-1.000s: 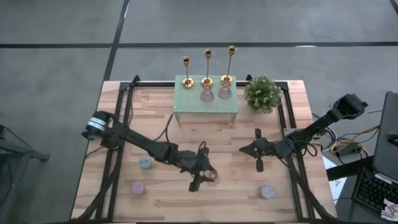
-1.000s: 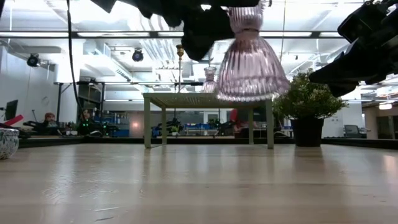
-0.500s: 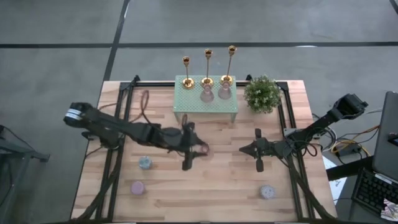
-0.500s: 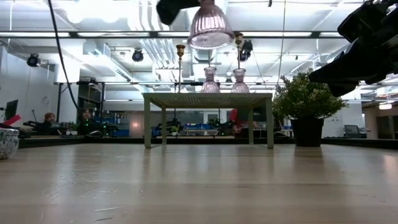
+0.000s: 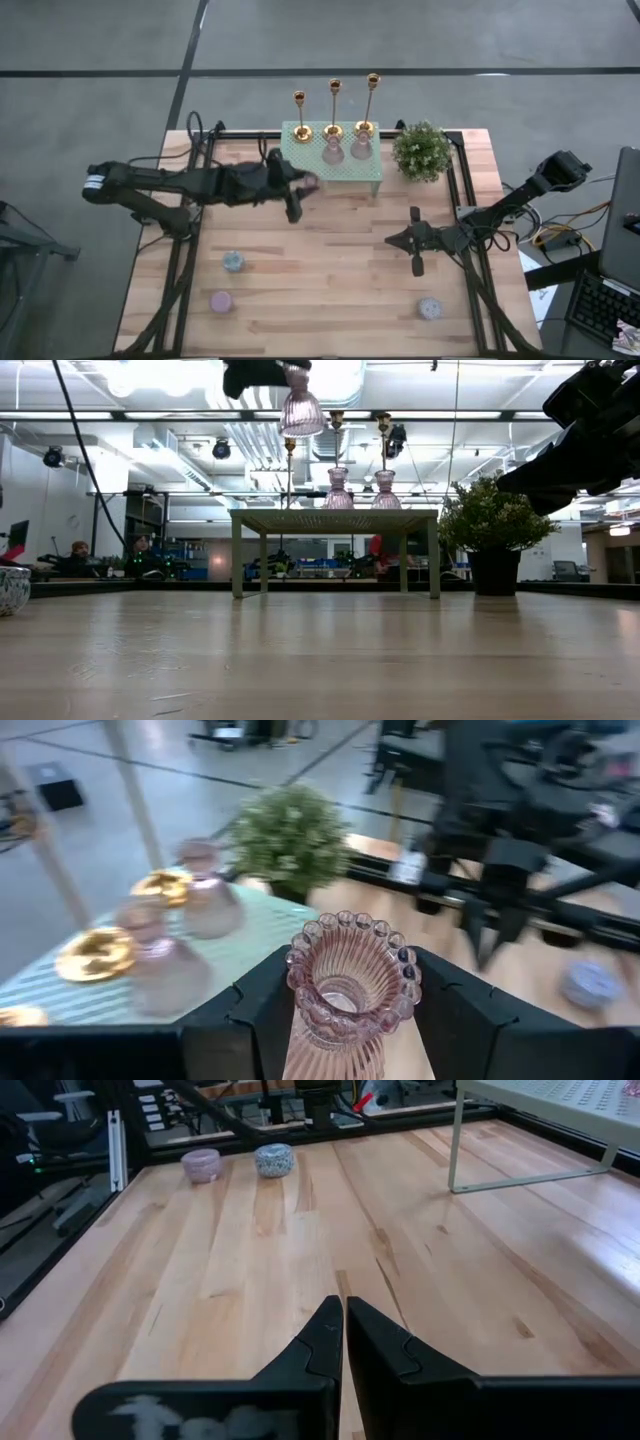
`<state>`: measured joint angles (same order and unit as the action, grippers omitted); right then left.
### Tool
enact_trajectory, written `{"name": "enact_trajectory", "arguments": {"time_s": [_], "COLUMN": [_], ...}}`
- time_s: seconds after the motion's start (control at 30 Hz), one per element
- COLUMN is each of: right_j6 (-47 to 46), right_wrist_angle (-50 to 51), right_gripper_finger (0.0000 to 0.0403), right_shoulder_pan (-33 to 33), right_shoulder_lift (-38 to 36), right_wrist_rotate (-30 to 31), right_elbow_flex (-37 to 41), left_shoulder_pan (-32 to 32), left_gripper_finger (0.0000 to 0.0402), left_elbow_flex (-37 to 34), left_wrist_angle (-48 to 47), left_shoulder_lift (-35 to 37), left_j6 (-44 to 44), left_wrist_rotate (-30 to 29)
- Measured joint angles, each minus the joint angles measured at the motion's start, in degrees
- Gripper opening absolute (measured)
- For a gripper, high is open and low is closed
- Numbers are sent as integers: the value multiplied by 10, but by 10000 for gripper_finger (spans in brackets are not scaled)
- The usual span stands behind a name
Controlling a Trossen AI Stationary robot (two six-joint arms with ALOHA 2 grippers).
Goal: Pick & Place candle stick holders
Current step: Put the pink glass candle holder on the shelf aligned with the other pink glass candle holders
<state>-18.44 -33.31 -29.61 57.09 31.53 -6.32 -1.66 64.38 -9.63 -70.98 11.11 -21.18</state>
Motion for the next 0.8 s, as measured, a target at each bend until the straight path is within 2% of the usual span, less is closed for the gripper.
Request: {"name": "enact_trajectory", "arguments": {"time_s": [0.53, 0.8], "right_j6": [0, 0], "right_wrist_angle": [0, 0], "right_gripper_finger": [13, 13], "right_shoulder_pan": [0, 0], "right_shoulder_lift": [0, 0], "right_wrist_rotate": [0, 0], "right_elbow_flex": [0, 0], "left_shoulder_pan": [145, 196], "left_gripper_finger": [179, 179], "left_elbow_flex": [0, -33], "left_wrist_angle": [-25, -11], "left_shoulder_lift": [-2, -4], "left_j6": [20, 46], "left_wrist_rotate": [8, 19]}}
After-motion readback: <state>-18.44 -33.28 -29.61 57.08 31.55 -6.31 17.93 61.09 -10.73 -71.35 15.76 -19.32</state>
